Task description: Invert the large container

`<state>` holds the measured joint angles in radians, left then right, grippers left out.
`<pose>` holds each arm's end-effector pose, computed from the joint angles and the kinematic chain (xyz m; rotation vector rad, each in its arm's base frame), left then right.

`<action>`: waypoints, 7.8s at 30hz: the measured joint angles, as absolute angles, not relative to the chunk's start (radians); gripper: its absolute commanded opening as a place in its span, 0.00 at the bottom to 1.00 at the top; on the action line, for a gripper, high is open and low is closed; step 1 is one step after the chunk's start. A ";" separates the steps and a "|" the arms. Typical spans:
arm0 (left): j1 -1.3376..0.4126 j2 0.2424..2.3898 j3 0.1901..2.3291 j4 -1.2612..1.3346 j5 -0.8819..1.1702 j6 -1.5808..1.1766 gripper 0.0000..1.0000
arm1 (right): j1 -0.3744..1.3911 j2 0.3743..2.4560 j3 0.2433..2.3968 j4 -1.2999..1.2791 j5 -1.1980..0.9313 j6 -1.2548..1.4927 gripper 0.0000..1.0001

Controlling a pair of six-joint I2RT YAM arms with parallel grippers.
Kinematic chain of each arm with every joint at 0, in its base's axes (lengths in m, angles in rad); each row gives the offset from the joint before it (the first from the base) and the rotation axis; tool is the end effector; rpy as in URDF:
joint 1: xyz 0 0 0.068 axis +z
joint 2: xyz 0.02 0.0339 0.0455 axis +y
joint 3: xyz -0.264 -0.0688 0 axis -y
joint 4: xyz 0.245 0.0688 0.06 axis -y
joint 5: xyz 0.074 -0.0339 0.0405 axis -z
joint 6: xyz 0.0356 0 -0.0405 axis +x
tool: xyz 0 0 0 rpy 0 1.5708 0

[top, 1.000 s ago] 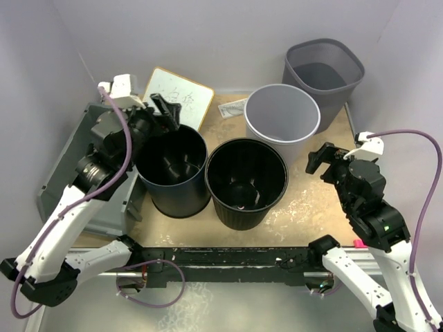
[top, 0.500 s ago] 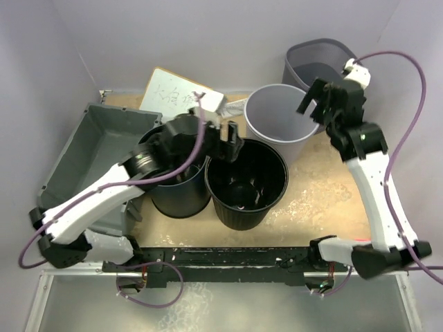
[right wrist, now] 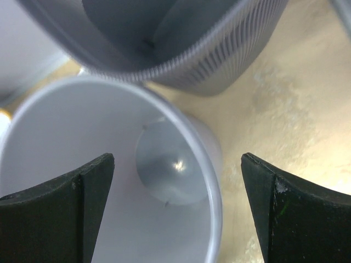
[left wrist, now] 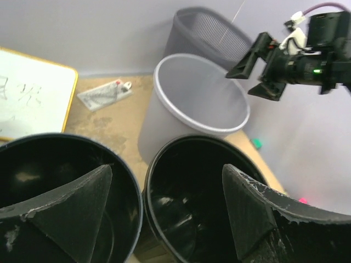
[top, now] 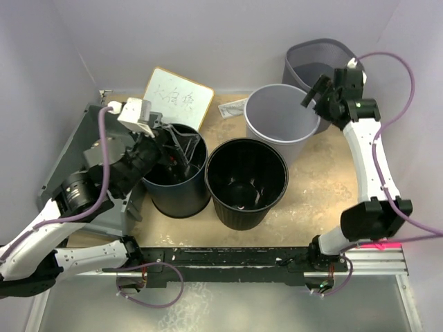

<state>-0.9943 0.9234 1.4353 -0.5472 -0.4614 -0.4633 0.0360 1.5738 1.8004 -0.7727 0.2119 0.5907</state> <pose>0.0955 -0.1178 0.4927 0.0704 1.6540 -0.7550 0.3391 0.0047 0.4345 0.6969 1.9884 0.1519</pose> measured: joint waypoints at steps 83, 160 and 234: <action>-0.994 1.019 1.354 -0.598 -0.525 -0.503 0.79 | 0.098 1.240 1.372 -0.269 0.128 0.529 0.00; -0.951 2.175 2.445 -0.533 -0.057 -0.398 0.79 | 0.084 0.087 0.050 0.318 0.419 1.595 0.00; -0.747 2.279 2.549 -0.390 0.150 -0.422 0.79 | 0.062 0.026 0.018 0.501 0.329 1.552 0.00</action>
<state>-0.7467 2.2787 2.5492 -0.3904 0.1497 -0.4225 0.0624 0.0257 0.0181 0.5007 0.3286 1.5524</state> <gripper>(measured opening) 0.792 0.042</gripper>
